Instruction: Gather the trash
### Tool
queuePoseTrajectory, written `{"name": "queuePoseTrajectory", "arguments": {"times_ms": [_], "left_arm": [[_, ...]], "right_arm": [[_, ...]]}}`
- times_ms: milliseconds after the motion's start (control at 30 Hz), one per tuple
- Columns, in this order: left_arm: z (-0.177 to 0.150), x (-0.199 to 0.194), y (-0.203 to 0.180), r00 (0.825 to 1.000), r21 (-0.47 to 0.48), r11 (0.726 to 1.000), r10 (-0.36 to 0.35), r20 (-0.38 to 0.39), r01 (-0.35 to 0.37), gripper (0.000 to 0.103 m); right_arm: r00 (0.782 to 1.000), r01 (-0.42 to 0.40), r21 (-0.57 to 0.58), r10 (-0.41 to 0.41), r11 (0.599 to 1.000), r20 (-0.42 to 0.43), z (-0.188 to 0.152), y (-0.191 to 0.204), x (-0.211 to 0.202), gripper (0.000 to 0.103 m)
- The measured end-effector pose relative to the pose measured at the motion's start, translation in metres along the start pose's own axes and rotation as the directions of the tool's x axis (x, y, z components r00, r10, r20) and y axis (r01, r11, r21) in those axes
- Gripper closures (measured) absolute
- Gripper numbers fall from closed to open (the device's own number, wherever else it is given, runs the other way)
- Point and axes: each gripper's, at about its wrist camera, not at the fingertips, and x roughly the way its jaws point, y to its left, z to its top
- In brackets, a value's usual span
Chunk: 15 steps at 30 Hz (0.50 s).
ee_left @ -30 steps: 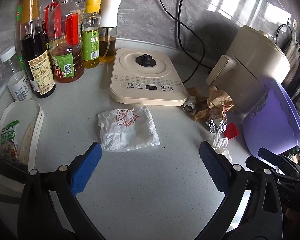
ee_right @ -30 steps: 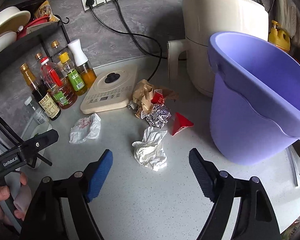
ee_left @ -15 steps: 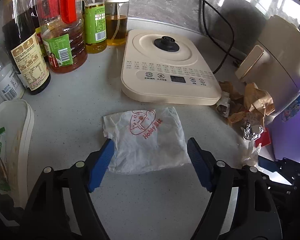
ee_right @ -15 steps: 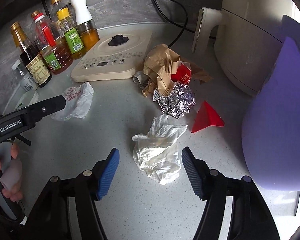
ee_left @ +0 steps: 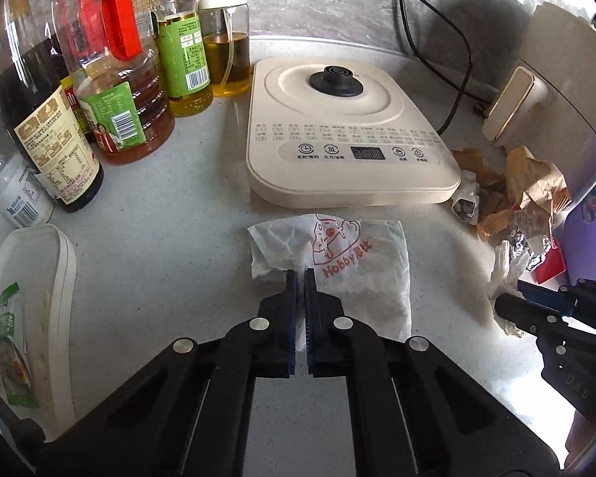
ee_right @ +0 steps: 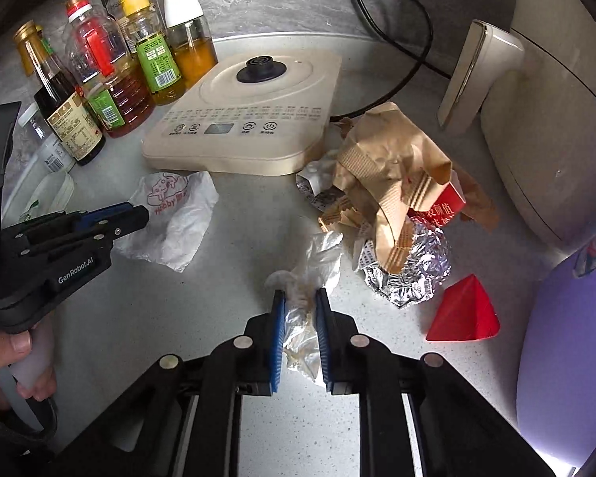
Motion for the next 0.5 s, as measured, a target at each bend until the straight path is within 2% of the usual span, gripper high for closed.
{"name": "queuePoseTrajectory", "arguments": {"times_ms": [300, 500], "left_arm": [[0.000, -0.056, -0.004, 0.993, -0.017, 0.999, -0.040, 0.114, 0.043, 0.099], [0.001, -0.096, -0.014, 0.977, -0.006, 0.998, -0.055, 0.207, 0.058, 0.099]], "right_arm": [[0.998, -0.023, -0.010, 0.023, 1.000, 0.057, -0.002, 0.006, -0.024, 0.088], [0.991, -0.026, -0.016, 0.028, 1.000, 0.133, -0.003, 0.008, -0.058, 0.087]]}}
